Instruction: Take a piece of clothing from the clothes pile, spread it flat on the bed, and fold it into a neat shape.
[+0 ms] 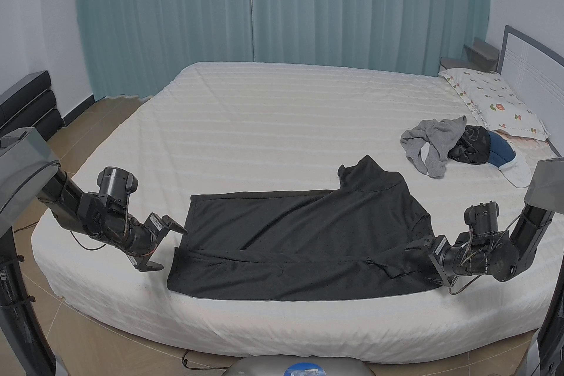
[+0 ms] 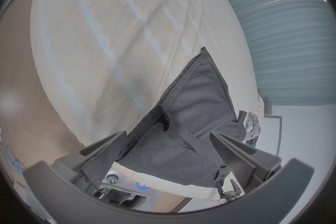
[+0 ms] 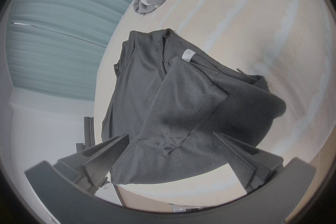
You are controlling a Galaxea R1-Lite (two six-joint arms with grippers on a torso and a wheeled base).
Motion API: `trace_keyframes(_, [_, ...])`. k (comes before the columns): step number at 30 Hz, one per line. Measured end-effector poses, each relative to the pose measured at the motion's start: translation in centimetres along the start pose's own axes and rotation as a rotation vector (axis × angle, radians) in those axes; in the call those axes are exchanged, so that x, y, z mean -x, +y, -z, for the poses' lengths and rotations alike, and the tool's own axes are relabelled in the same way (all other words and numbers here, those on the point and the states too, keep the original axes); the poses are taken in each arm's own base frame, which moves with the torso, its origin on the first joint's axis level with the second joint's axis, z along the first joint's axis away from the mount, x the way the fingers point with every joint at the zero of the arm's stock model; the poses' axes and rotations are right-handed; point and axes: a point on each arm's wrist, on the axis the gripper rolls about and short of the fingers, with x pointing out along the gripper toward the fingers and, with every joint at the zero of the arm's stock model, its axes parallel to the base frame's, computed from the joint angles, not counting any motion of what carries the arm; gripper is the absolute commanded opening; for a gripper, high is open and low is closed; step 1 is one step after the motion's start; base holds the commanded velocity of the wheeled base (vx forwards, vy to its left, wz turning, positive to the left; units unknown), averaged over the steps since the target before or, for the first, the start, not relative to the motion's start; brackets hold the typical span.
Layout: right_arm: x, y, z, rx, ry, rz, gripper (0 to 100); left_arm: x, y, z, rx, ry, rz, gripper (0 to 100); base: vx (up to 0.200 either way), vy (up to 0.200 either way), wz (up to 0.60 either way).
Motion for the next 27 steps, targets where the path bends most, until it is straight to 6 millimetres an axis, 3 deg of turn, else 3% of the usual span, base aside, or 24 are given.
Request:
trace_keyframes(11, [-0.7, 0.0, -0.3, 0.014, -0.031, -0.023, 100, 0.0, 0.1, 0.0, 0.0, 0.001, -0.002, 100, 0.0, 0.0, 0.0])
trace_keyframes(12, [-0.8, 0.0, -0.3, 0.014, -0.039, -0.019, 0, 0.0, 0.1, 0.1, 0.0, 0.001, -0.002, 100, 0.0, 0.0, 0.0])
trace_keyframes(27, [-1.2, -0.5, 0.0, 0.019, -0.084, 0.012, 0, 0.0, 0.1, 0.1, -0.002, 0.003, -0.003, 100, 0.0, 0.0, 0.0])
